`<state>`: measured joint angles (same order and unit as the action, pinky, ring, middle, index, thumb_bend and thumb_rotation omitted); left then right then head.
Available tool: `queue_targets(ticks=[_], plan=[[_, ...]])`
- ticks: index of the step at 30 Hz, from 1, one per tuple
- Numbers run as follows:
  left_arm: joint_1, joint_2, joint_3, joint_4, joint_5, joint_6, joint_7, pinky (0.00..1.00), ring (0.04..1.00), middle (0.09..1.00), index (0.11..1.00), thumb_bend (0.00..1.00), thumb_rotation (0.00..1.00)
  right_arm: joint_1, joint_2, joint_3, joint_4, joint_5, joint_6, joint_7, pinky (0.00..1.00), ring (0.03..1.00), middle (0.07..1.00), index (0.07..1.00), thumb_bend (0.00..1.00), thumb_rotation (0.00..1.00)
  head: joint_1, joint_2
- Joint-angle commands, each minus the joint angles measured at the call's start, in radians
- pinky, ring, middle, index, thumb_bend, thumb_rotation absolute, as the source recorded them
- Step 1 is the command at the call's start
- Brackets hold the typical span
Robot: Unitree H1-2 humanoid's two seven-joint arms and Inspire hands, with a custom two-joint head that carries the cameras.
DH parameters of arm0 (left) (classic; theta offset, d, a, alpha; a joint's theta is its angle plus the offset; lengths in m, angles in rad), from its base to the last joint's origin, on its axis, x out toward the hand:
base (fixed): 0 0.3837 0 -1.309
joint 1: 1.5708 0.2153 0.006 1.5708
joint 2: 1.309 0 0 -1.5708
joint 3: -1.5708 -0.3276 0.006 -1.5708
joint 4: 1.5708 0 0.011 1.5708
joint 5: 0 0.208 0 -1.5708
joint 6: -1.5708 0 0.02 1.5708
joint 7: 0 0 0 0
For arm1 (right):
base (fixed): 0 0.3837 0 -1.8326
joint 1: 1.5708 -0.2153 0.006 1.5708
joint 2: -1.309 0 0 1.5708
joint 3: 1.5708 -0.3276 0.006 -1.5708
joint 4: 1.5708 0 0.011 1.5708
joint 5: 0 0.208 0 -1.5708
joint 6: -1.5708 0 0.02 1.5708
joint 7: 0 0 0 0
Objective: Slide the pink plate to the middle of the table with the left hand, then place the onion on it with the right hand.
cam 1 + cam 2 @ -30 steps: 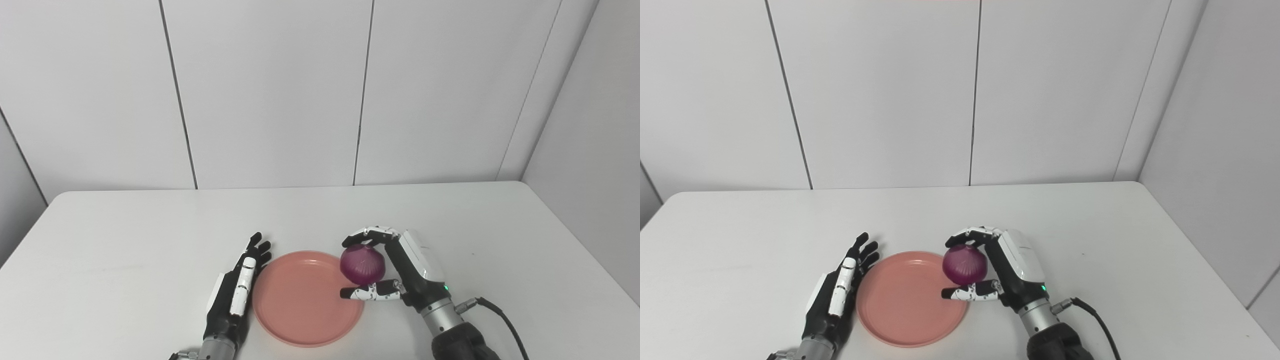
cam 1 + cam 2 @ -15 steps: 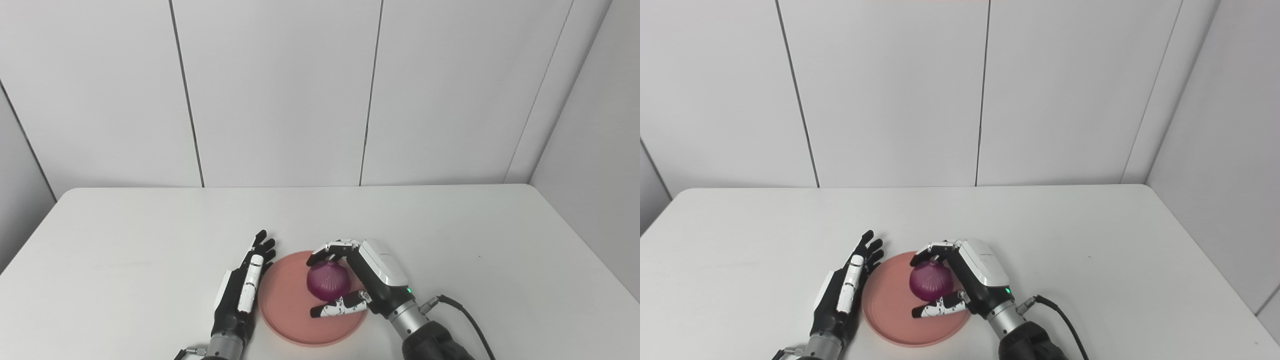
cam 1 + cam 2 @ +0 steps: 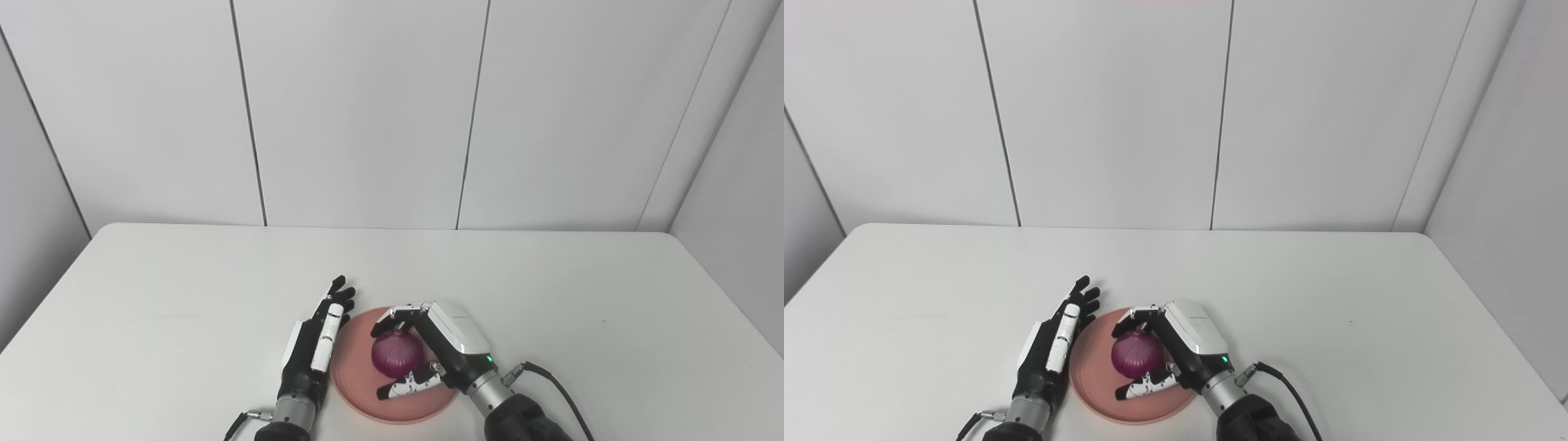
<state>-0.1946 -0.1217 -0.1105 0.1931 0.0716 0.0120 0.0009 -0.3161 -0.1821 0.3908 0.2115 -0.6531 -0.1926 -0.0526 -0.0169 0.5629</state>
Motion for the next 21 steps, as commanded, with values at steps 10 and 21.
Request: queue_targets(ticks=[10, 21], plan=[[-0.042, -0.002, 0.020, 0.002, -0.021, -0.006, 0.003, 0.94, 0.930, 0.930, 0.928, 0.50, 1.00, 0.008, -0.026, -0.008, -0.067, -0.006, -0.043, -0.006, 0.58, 0.649, 0.614, 0.497, 0.51, 0.07, -0.007, 0.006], [-0.041, -0.001, 0.028, 0.010, -0.039, -0.011, 0.000, 0.92, 0.921, 0.922, 0.924, 0.48, 1.00, 0.053, -0.039, -0.048, -0.188, 0.058, -0.081, 0.007, 0.83, 0.896, 0.922, 0.918, 0.63, 0.78, -0.026, 0.008]])
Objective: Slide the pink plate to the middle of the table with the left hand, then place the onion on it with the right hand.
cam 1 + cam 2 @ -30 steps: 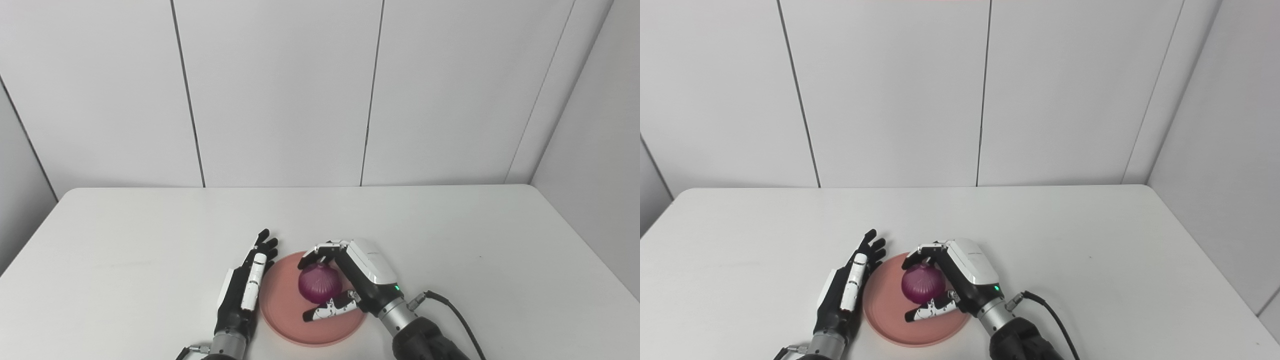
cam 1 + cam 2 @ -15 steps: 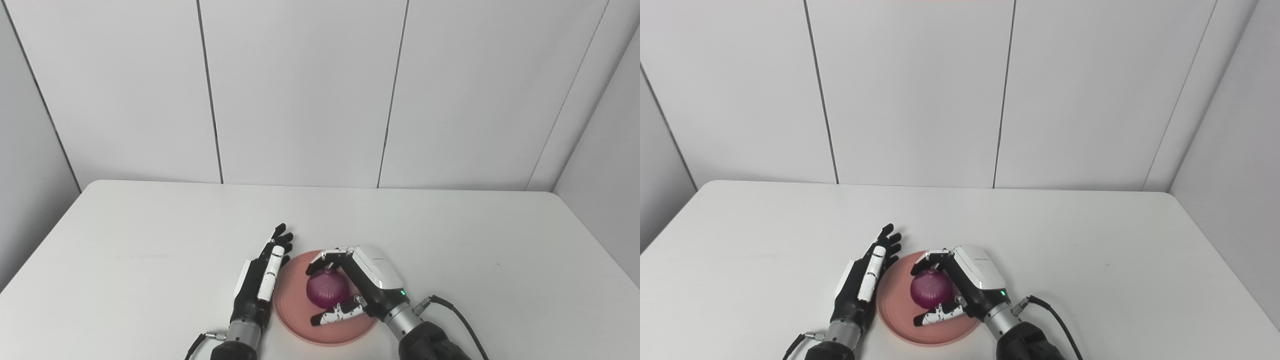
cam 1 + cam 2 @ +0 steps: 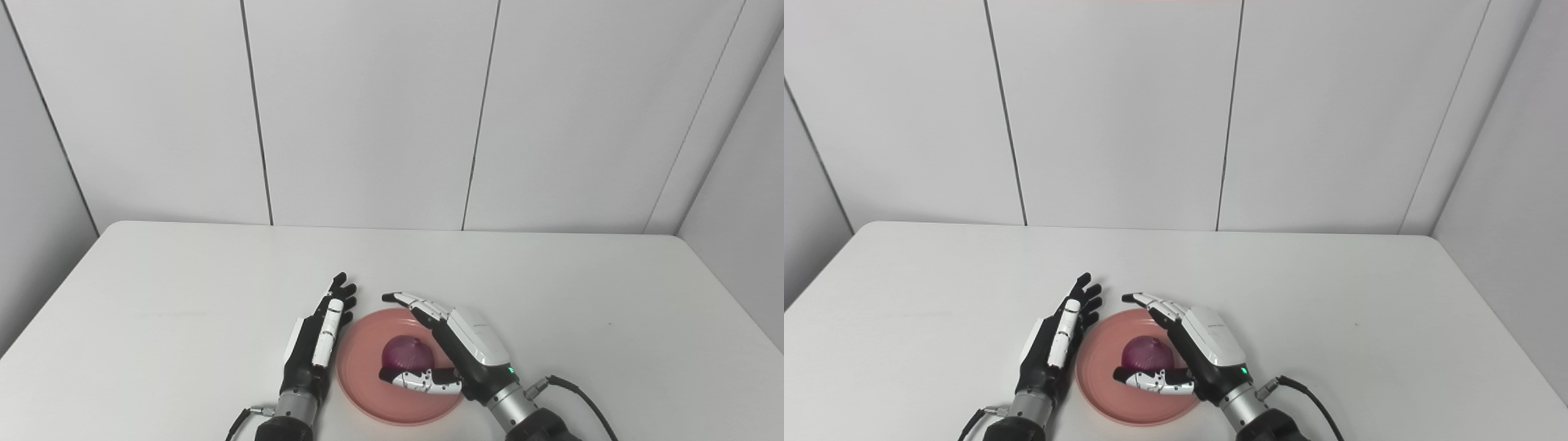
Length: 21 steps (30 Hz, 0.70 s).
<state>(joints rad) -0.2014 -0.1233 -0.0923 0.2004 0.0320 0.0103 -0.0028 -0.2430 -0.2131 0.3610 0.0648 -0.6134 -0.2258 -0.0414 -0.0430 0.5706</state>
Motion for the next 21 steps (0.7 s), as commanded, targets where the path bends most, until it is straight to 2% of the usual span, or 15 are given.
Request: queue_targets(ticks=[1, 7, 11, 12, 17, 21], plan=[[-0.034, 0.001, 0.010, 0.000, -0.004, -0.007, 0.003, 0.92, 0.921, 0.923, 0.924, 0.48, 1.00, -0.014, -0.012, -0.024, -0.050, 0.036, -0.053, 0.001, 0.84, 0.903, 0.930, 0.925, 0.64, 0.80, 0.000, 0.001], [-0.030, 0.002, 0.010, -0.015, -0.010, 0.006, -0.004, 0.93, 0.925, 0.927, 0.930, 0.47, 1.00, 0.023, -0.018, -0.071, -0.077, 0.149, -0.083, 0.020, 0.91, 0.951, 0.981, 0.981, 0.71, 0.88, -0.001, 0.005], [-0.027, 0.004, 0.013, -0.011, -0.014, -0.005, -0.009, 0.92, 0.922, 0.926, 0.930, 0.48, 1.00, 0.043, -0.014, -0.114, -0.086, 0.144, -0.104, -0.013, 0.87, 0.931, 0.967, 0.965, 0.73, 0.93, -0.005, 0.007], [-0.027, 0.005, 0.013, -0.007, -0.016, -0.007, -0.012, 0.92, 0.926, 0.928, 0.933, 0.48, 1.00, 0.046, -0.014, -0.122, -0.085, 0.145, -0.106, -0.016, 0.88, 0.935, 0.963, 0.958, 0.73, 0.95, -0.005, 0.007], [-0.024, 0.013, 0.015, -0.008, -0.023, -0.010, -0.023, 0.92, 0.930, 0.934, 0.933, 0.50, 1.00, 0.072, -0.005, -0.193, -0.064, 0.207, -0.064, -0.010, 0.92, 0.949, 0.964, 0.958, 0.73, 0.96, -0.011, 0.006], [-0.021, 0.018, 0.014, -0.016, -0.032, -0.001, -0.030, 0.93, 0.934, 0.934, 0.935, 0.50, 1.00, 0.083, 0.016, -0.227, -0.027, 0.295, -0.051, 0.016, 0.95, 0.973, 0.986, 0.969, 0.69, 0.94, -0.014, 0.007]])
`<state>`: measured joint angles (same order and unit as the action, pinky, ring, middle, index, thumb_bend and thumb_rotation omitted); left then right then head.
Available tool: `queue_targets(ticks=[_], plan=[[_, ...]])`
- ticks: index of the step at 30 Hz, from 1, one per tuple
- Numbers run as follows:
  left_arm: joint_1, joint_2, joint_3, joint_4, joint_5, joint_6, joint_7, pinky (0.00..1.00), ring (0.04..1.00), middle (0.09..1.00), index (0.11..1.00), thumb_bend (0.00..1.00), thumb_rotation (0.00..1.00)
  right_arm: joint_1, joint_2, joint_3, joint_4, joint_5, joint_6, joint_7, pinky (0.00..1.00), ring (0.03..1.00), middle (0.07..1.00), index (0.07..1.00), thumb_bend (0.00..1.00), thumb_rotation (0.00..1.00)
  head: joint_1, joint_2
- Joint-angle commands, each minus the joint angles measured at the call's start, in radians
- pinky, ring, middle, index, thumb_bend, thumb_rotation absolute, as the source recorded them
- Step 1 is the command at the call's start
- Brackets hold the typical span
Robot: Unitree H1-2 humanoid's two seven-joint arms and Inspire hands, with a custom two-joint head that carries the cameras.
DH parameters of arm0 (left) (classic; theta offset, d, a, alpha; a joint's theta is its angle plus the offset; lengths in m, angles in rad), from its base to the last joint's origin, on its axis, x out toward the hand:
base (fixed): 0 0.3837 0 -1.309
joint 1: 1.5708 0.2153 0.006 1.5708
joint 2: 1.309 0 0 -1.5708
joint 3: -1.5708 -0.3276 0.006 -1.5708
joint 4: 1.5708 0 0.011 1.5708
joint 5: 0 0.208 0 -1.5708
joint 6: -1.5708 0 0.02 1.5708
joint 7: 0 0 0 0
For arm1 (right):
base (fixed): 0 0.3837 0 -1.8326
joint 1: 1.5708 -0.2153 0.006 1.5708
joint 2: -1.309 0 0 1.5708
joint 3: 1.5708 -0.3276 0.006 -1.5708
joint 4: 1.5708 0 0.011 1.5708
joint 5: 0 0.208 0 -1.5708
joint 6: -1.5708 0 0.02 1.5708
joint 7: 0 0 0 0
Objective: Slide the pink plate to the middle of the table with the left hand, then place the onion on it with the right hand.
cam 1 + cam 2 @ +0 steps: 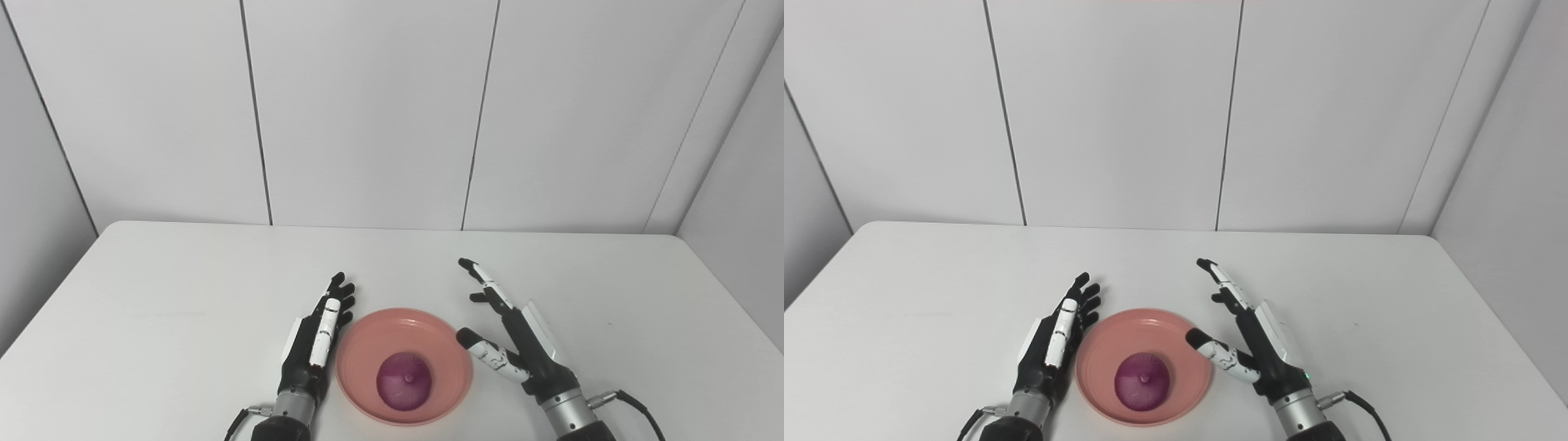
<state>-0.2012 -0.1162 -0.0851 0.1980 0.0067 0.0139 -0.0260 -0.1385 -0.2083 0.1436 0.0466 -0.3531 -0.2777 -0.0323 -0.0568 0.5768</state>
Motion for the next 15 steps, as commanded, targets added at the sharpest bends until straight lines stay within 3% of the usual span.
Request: queue_targets(ticks=[1, 7, 15], plan=[[-0.020, 0.013, 0.007, -0.012, -0.009, -0.005, -0.009, 0.93, 0.935, 0.934, 0.935, 0.50, 1.00, -0.019, 0.015, -0.015, -0.003, 0.053, 0.010, 0.014, 0.95, 0.976, 0.988, 0.971, 0.69, 0.94, -0.002, 0.001], [-0.016, 0.021, 0.011, -0.013, -0.014, -0.006, -0.024, 0.95, 0.944, 0.941, 0.944, 0.50, 1.00, -0.007, 0.027, -0.037, 0.008, 0.063, 0.102, 0.026, 0.95, 0.983, 0.996, 1.000, 0.71, 1.00, -0.005, 0.003], [-0.012, 0.034, 0.019, -0.013, -0.025, -0.013, -0.037, 0.95, 0.945, 0.939, 0.949, 0.50, 1.00, -0.021, 0.057, -0.076, 0.036, 0.237, 0.165, 0.096, 1.00, 1.000, 1.000, 1.000, 0.72, 1.00, -0.010, 0.003]])
